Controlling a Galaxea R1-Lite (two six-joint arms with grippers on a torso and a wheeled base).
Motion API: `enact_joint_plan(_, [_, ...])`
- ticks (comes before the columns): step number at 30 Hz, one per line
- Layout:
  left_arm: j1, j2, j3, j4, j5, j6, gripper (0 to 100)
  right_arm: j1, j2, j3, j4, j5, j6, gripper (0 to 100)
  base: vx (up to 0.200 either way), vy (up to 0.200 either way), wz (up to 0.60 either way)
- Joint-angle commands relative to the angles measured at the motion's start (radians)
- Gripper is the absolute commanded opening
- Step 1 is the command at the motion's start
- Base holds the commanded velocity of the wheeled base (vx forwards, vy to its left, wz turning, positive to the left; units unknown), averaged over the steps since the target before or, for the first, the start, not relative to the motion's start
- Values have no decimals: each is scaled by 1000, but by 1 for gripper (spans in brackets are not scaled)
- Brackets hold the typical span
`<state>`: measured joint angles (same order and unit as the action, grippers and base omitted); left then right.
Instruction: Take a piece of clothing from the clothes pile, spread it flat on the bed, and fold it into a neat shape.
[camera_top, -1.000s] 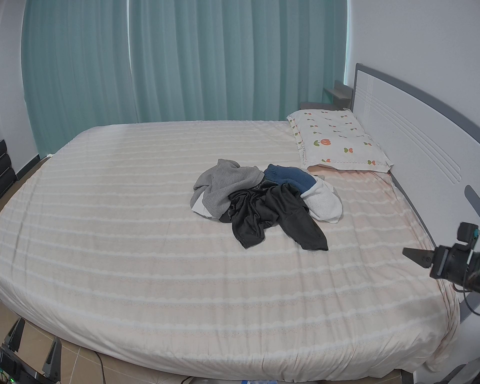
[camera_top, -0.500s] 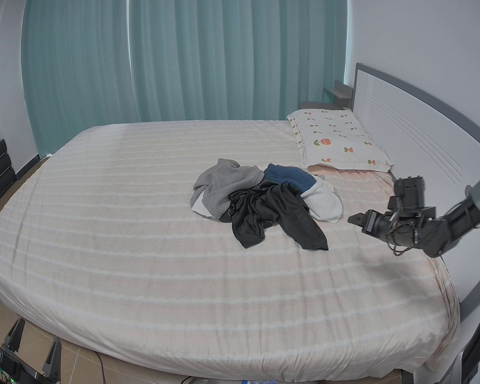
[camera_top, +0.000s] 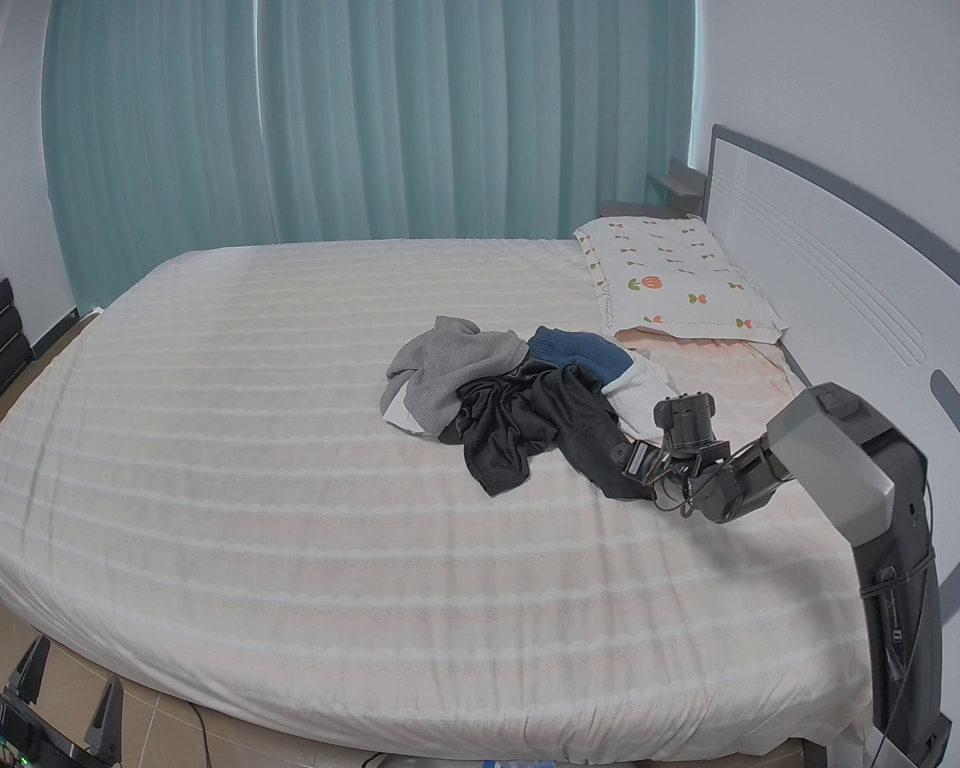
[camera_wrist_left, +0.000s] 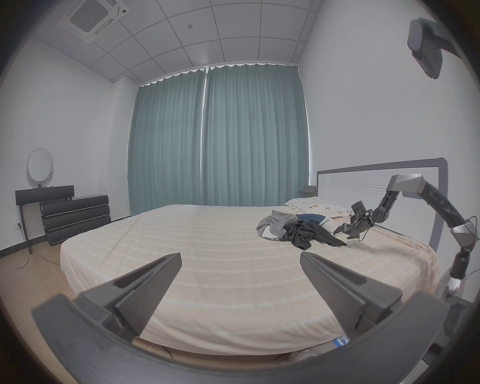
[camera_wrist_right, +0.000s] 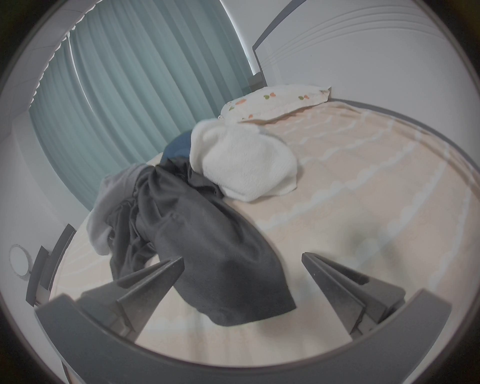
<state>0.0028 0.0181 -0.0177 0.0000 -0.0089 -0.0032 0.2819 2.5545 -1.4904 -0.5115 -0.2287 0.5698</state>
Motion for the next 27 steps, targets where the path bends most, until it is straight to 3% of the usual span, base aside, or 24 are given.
enact_joint_plan(1, [0,-13,16,0,0,0,100,13,124,-85,10,-9,7,100,0,0,0])
enact_joint_plan(11, [0,-12,16,0,0,0,100,13,165,-200,36,-17,-1,100,0,0,0])
enact_joint_plan(12, [0,-12,16,0,0,-1,100,13,171,-206,39,-17,-2,0,0,0,0])
enact_joint_plan(21, [0,-12,16,0,0,0,100,13,181,-237,41,-23,2,0,0,0,0])
enact_joint_plan(27, [0,-13,16,0,0,0,100,6,33,-94,8,-20,13,0,0,0,0])
